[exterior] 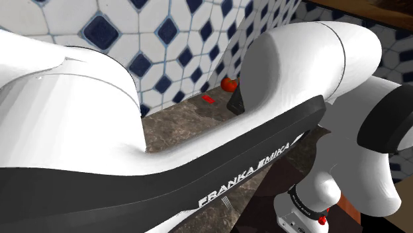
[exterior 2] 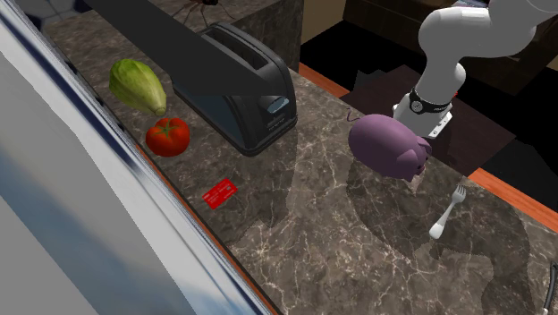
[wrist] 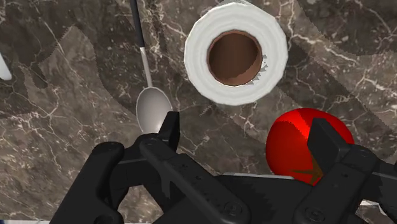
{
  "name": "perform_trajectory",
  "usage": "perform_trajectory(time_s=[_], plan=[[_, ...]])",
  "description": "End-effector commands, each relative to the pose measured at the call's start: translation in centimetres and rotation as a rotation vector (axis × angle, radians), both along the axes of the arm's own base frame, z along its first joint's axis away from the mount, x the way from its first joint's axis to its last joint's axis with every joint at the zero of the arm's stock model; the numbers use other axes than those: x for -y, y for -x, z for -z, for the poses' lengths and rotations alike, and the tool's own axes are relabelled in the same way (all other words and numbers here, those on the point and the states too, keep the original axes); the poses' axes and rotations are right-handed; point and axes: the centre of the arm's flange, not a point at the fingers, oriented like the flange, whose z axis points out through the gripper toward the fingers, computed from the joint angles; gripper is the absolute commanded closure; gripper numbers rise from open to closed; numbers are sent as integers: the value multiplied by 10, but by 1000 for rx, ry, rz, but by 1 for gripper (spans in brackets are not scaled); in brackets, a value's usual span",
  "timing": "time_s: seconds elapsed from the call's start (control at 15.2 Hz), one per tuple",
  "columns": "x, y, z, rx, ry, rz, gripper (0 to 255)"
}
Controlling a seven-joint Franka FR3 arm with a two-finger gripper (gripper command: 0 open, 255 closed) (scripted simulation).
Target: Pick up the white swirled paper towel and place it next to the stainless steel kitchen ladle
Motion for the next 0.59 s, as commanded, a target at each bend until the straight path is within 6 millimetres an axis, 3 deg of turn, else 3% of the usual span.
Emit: perform_trajectory(time_s=[0.0,0.07,0.53], plan=[[0,0,-25,0,0,0,0],[-1,0,-36,0,0,0,0],[-1,0,-36,0,0,0,0]])
